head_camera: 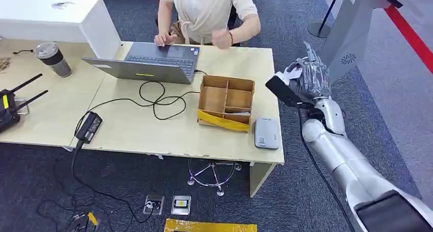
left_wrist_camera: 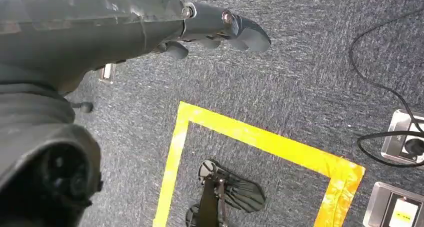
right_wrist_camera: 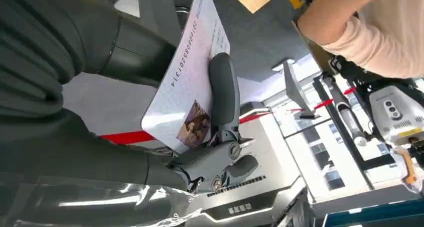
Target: Pass the card to the sensor for recognition and then transmit it.
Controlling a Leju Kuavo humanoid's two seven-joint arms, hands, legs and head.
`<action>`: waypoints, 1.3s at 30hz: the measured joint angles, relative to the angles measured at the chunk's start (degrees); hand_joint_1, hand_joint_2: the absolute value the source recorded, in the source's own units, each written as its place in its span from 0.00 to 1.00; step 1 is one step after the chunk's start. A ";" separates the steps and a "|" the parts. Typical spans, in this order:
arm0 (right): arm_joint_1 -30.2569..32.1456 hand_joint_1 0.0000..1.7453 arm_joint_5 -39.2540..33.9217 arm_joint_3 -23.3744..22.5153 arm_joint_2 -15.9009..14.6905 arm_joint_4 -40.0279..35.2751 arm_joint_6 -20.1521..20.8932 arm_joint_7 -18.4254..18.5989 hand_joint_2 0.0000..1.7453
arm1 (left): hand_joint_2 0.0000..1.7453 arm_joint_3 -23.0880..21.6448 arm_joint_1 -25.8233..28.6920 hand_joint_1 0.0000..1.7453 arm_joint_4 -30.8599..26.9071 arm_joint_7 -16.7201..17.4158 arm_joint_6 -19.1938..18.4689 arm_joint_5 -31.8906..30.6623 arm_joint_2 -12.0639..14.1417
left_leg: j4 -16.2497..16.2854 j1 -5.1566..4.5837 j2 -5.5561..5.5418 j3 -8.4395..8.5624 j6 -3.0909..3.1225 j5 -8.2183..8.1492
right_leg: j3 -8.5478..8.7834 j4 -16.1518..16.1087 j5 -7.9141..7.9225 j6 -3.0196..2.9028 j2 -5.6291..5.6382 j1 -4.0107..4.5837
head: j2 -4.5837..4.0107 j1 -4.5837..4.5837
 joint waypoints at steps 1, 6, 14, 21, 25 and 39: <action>0.22 1.00 0.02 0.00 0.11 0.00 0.13 0.02 1.00 | 0.00 0.00 0.01 0.00 0.00 0.04 0.00 0.00 0.00 | 0.00 0.00 0.00 0.00 0.00 0.00 | 0.00 0.00 0.00 0.00 0.00 0.00 | 0.00 0.00; 2.18 1.00 0.79 0.00 0.28 -0.09 0.59 0.11 1.00 | 0.00 0.00 0.02 0.00 0.02 0.24 0.00 0.07 0.00 | 0.00 0.00 0.00 0.01 0.00 0.00 | 0.00 0.00 0.00 0.00 -0.01 0.00 | 0.00 -0.02; 7.65 1.00 -0.15 0.00 0.26 -0.35 0.22 -1.09 1.00 | 0.00 -0.02 0.19 0.00 0.02 0.44 0.00 0.48 0.04 | 0.00 0.00 0.00 0.00 0.00 0.00 | -0.01 0.00 -0.01 -0.01 0.00 0.00 | 0.00 0.00; 9.55 1.00 -0.89 -0.02 0.26 -0.35 0.33 -0.94 1.00 | 0.00 -0.02 0.20 0.00 0.02 0.41 0.02 0.68 0.41 | 0.00 0.00 0.01 0.02 0.00 0.00 | -0.03 0.00 -0.01 -0.01 0.01 0.01 | 0.00 -0.02; 10.74 1.00 -1.62 -0.20 0.17 -0.37 0.26 -1.60 1.00 | 0.00 0.00 0.21 0.00 0.02 0.41 0.22 1.05 0.46 | 0.00 0.01 0.01 0.02 0.00 0.00 | -0.02 0.00 -0.01 -0.01 0.01 0.01 | 0.00 0.00; 16.12 1.00 -0.83 -0.22 0.20 -1.64 0.74 -0.74 1.00 | 0.00 0.00 0.23 0.00 0.02 1.00 0.66 1.31 0.46 | 0.00 0.00 0.01 0.00 0.00 0.00 | -0.03 -0.01 -0.01 -0.02 0.01 0.01 | 0.00 0.00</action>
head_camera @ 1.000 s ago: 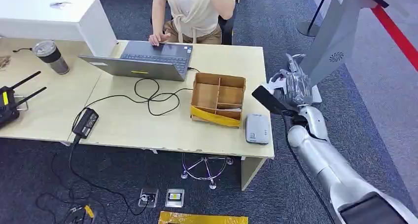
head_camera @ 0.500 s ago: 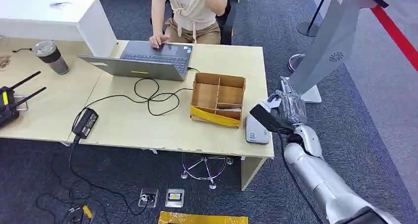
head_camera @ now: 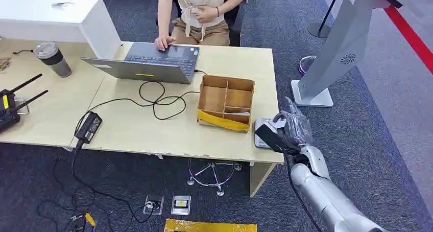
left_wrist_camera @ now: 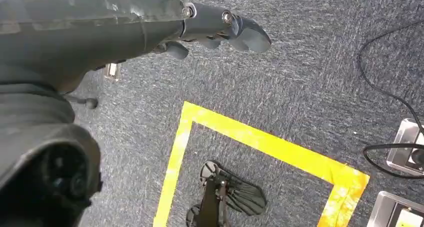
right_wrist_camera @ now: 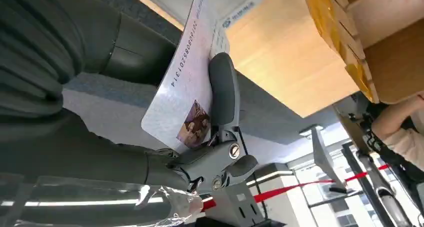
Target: Pass the card to the sensor for recognition and then transmit it.
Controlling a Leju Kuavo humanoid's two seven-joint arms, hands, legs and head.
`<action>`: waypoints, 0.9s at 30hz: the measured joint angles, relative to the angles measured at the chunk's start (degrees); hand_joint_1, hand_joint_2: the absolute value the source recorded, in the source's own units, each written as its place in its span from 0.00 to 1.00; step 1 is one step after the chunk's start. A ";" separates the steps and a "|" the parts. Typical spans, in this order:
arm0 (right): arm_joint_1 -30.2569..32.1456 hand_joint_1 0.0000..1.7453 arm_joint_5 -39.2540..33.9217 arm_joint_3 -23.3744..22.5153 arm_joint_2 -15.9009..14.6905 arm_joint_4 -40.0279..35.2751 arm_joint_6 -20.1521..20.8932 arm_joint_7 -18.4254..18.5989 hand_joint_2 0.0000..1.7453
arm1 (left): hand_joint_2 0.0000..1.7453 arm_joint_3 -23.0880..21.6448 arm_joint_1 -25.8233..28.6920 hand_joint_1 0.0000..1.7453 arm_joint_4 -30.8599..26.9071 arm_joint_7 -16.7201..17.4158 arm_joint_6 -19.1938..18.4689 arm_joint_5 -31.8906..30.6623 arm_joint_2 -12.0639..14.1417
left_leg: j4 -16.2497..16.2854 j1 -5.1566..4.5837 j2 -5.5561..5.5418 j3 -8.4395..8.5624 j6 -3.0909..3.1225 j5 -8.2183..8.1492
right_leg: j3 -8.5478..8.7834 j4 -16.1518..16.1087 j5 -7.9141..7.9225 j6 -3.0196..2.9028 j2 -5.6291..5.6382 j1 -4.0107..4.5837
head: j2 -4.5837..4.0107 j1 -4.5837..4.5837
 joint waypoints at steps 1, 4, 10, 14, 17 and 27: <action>0.28 1.00 0.09 0.00 0.00 -0.11 0.15 0.15 1.00 | 0.00 0.00 0.00 0.00 0.00 0.00 -0.02 0.11 0.00 | 0.00 0.00 0.00 0.00 0.00 0.00 | 0.00 0.00 0.00 0.00 0.00 0.00 | 0.00 0.00; 0.67 1.00 0.07 0.00 0.00 -0.11 1.23 0.35 1.00 | 0.00 0.00 0.00 0.00 0.00 -0.04 -0.15 0.26 0.00 | 0.00 0.00 0.01 0.01 0.00 0.00 | -0.01 0.00 0.00 0.00 0.01 0.00 | 0.00 0.00; 0.97 1.00 0.48 0.00 -0.11 -0.13 2.80 0.50 1.00 | 0.00 0.00 0.01 0.00 0.00 -0.04 -0.04 0.28 0.02 | 0.00 0.00 0.01 0.01 0.00 0.00 | -0.01 0.00 0.00 0.00 0.01 0.00 | 0.00 -0.02; 1.40 1.00 0.77 0.02 -0.20 -0.22 2.97 0.57 1.00 | 0.00 0.00 0.01 0.00 0.00 -0.04 0.13 0.28 0.04 | 0.00 0.00 0.01 0.00 0.00 0.00 | -0.01 0.00 0.00 0.00 0.01 0.00 | 0.00 0.00; 1.67 1.00 1.10 0.02 -0.22 -0.31 3.54 0.77 1.00 | 0.00 0.00 0.00 0.00 0.00 -0.02 0.02 0.31 0.04 | 0.00 0.00 0.01 0.00 0.00 0.00 | -0.01 0.00 0.00 0.00 0.01 0.00 | 0.00 0.00; 2.49 1.00 0.81 -0.02 -0.24 -0.63 3.50 0.88 1.00 | 0.00 -0.02 0.01 0.00 0.00 -0.04 -0.09 0.39 0.00 | 0.00 0.00 0.01 0.01 0.00 0.00 | -0.01 0.00 0.00 0.00 0.01 0.00 | 0.00 0.00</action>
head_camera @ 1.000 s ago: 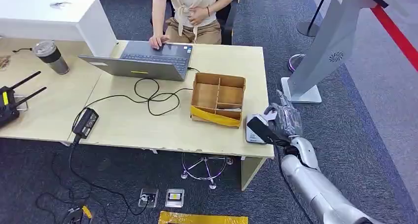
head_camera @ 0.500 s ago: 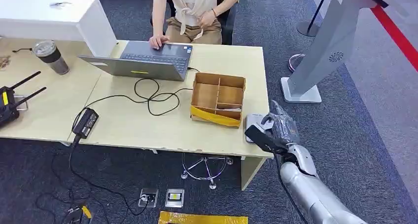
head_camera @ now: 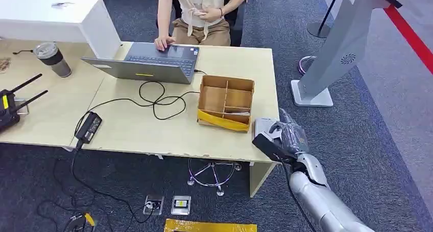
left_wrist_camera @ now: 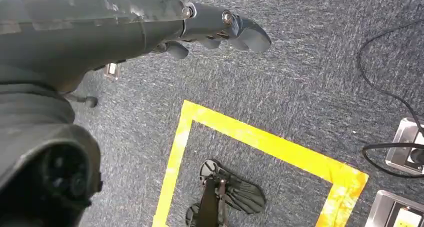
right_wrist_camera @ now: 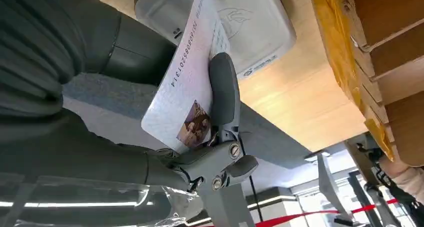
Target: Pass the card to the sensor for recognition and then transmit it.
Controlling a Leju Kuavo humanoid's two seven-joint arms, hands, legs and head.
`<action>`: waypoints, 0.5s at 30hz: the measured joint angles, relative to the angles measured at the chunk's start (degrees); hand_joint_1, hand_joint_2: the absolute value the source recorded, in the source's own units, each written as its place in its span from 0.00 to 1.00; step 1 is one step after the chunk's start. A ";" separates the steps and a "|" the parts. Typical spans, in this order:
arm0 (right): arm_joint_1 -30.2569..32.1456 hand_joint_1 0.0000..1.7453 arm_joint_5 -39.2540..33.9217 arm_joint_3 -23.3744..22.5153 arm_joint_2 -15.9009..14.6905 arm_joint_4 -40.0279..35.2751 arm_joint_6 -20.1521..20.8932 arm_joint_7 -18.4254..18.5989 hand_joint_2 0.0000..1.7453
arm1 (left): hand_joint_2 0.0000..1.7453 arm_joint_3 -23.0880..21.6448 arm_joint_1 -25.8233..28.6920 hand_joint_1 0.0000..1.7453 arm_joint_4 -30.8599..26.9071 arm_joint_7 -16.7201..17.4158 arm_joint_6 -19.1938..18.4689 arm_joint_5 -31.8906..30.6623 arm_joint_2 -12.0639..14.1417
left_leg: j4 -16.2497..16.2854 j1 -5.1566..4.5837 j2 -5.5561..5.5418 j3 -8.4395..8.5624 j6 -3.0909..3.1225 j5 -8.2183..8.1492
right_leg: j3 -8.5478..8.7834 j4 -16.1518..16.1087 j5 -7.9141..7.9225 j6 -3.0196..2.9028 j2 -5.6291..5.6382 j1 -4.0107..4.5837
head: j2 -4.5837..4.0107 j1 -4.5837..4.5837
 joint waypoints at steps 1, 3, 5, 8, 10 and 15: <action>0.02 1.00 -0.11 -0.02 -0.02 0.00 0.02 0.00 1.00 | 0.00 0.00 0.00 0.00 0.00 0.02 0.02 0.00 0.00 | 0.00 0.00 0.00 0.00 0.00 0.00 | 0.00 0.00 0.00 0.00 0.00 0.00 | 0.00 0.00; 0.08 1.00 -0.24 -0.09 -0.07 0.00 0.13 0.00 1.00 | 0.00 0.00 0.00 0.00 0.00 0.02 0.09 -0.02 0.02 | 0.00 0.00 0.00 0.00 0.00 0.00 | 0.00 0.00 0.00 0.00 0.00 0.00 | 0.00 0.00; 0.13 1.00 -0.26 -0.11 -0.11 0.00 0.15 0.00 1.00 | 0.00 0.00 0.00 0.00 0.00 0.02 0.13 -0.02 0.02 | 0.00 0.00 0.00 0.00 0.00 0.00 | 0.00 0.00 0.00 0.00 0.00 0.00 | 0.00 0.00; 0.17 1.00 -0.31 -0.11 -0.22 0.00 0.31 0.00 1.00 | 0.00 0.00 0.00 0.00 0.00 0.02 0.15 -0.02 0.02 | 0.00 0.00 0.00 0.00 0.00 0.00 | 0.00 0.00 0.00 0.00 0.00 0.00 | 0.00 0.00; 0.17 1.00 -0.35 -0.11 -0.31 0.00 0.66 -0.11 1.00 | 0.00 0.00 0.00 0.00 0.00 0.02 0.20 0.02 0.04 | 0.00 0.00 0.00 0.00 0.00 0.00 | 0.00 0.00 0.00 0.00 0.00 0.00 | 0.00 0.00; 0.45 1.00 -0.20 -0.11 -0.33 0.02 0.81 -0.11 1.00 | 0.00 0.00 0.00 0.00 0.00 0.02 0.20 0.37 0.02 | 0.00 0.00 0.00 0.00 0.00 0.00 | 0.00 0.00 0.00 0.00 0.00 0.00 | 0.00 0.00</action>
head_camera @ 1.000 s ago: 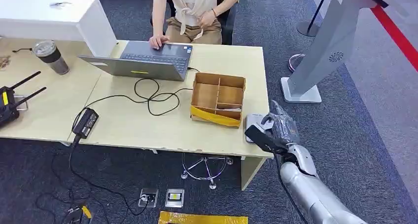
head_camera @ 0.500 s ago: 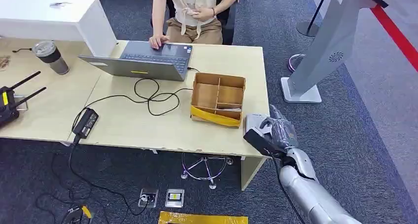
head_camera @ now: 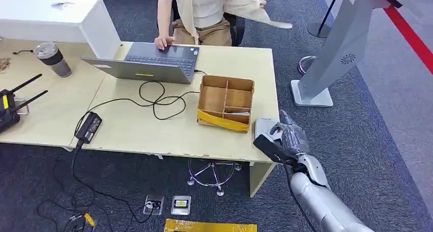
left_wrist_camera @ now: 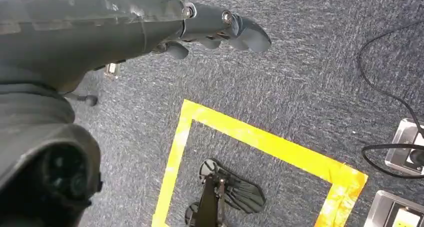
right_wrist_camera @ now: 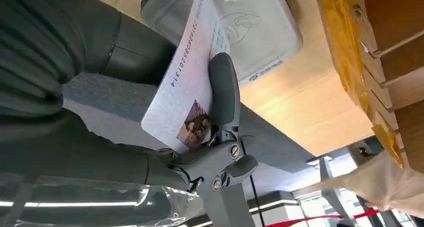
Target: Pass the card to the sensor for recognition and then transmit it.
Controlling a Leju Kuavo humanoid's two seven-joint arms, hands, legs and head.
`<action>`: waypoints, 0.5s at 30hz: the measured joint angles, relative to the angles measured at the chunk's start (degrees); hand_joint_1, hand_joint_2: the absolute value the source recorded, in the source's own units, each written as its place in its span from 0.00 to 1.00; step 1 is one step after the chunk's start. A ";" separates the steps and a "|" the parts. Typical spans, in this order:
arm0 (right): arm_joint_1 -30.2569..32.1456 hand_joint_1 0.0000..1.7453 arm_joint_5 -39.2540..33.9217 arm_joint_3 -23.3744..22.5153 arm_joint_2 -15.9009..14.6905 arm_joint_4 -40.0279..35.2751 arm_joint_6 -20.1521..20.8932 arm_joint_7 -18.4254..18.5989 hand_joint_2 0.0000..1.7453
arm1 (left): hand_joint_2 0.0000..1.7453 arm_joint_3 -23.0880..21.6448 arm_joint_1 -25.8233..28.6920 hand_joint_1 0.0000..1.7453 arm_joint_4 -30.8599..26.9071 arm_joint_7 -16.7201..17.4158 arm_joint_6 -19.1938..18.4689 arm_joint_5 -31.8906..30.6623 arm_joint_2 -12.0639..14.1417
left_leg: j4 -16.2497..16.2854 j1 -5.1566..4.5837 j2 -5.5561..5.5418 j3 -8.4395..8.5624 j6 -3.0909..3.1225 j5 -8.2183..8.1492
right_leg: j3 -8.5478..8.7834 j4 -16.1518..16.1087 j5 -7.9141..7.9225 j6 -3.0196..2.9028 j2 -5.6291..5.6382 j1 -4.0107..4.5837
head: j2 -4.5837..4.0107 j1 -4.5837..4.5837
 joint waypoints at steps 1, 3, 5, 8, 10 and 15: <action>0.14 1.00 0.00 0.00 0.02 0.00 -0.04 0.00 1.00 | 0.00 0.00 0.00 0.00 0.00 0.00 -0.02 0.00 0.00 | 0.00 0.00 0.00 0.00 0.00 0.00 | 0.00 0.00 0.00 0.00 0.00 0.00 | 0.00 0.00; 0.42 1.00 0.02 0.00 0.02 0.00 -0.09 0.05 1.00 | 0.00 0.00 0.01 0.00 0.00 0.00 -0.06 0.00 0.00 | 0.00 0.00 0.00 0.00 0.00 0.00 | 0.00 0.00 0.00 0.00 0.00 0.00 | 0.00 0.00; 0.57 1.00 0.22 0.00 0.00 0.00 -0.17 0.15 1.00 | 0.00 0.00 0.01 0.00 0.00 0.00 -0.11 0.02 0.00 | 0.00 0.00 0.00 0.00 0.00 0.00 | 0.00 0.00 0.00 0.00 0.00 0.00 | 0.00 0.00; 0.61 1.00 1.10 0.02 0.02 0.00 -0.35 0.55 1.00 | 0.00 0.00 0.01 0.00 0.00 0.00 -0.11 0.20 0.00 | 0.00 0.00 0.00 0.00 0.00 0.00 | 0.00 0.00 0.00 0.00 0.00 0.00 | 0.00 0.00; 0.61 1.00 1.18 0.02 0.02 0.00 -0.24 0.64 1.00 | 0.00 0.00 0.01 0.00 0.00 0.00 -0.04 0.26 0.00 | 0.00 0.00 0.00 -0.01 0.00 0.00 | 0.00 0.00 0.00 0.00 0.00 0.00 | 0.00 0.00; 0.63 1.00 1.51 0.07 0.02 0.00 -0.09 0.70 1.00 | 0.00 0.00 0.01 0.00 0.00 0.00 0.11 0.63 0.00 | 0.00 0.00 0.00 -0.01 0.00 0.00 | 0.00 0.00 0.00 0.00 0.00 0.00 | 0.00 0.00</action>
